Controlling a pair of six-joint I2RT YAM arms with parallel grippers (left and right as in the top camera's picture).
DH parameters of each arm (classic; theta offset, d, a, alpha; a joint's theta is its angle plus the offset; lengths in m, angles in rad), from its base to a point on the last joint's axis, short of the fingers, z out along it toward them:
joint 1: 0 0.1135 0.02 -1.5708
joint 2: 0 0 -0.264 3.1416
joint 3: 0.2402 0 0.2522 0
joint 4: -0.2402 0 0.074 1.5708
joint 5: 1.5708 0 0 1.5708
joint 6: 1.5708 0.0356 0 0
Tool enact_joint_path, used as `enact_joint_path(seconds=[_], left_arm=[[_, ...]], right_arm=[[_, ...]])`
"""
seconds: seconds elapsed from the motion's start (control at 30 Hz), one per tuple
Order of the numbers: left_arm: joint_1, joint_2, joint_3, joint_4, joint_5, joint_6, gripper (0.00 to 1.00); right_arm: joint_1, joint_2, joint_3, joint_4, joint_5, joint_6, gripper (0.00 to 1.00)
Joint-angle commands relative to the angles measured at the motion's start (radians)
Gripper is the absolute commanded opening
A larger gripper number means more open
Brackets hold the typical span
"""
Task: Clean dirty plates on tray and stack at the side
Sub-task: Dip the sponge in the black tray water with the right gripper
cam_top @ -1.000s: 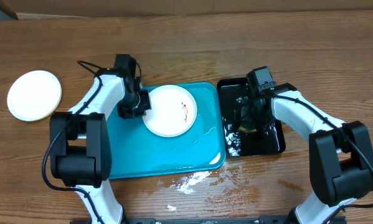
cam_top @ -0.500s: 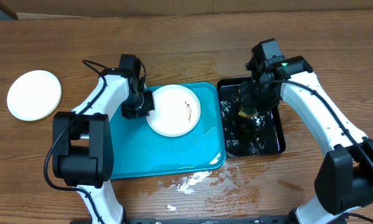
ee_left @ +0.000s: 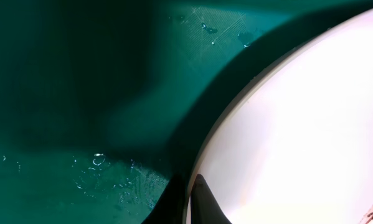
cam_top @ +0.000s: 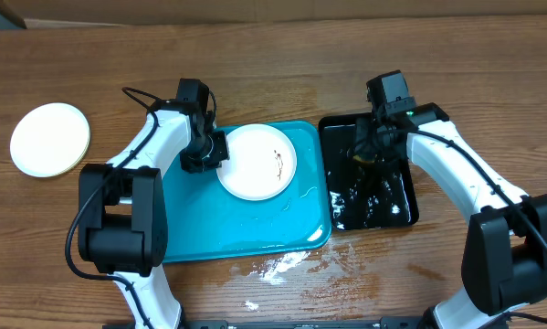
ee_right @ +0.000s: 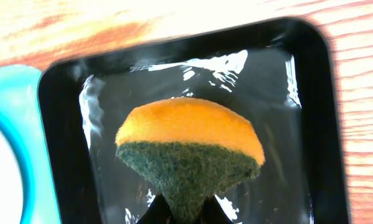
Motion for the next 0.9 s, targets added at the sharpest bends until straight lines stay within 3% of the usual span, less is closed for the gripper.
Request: enact_joint_path(seconds=[0.0, 0.33, 0.87], left_arm=[[-0.014, 0.001, -0.005, 0.022, -0.029, -0.041, 0.04], [-0.016, 0.001, -0.005, 0.021, -0.029, -0.040, 0.04], [-0.016, 0.001, -0.005, 0.023, -0.029, -0.041, 0.04]], right_arm=[[0.026, -0.002, 0.003, 0.022, 0.276, 0.141, 0.04], [0.210, -0.002, 0.000, 0.059, 0.650, 0.262, 0.04], [0.217, -0.002, 0.000, 0.068, 0.645, 0.257, 0.04]])
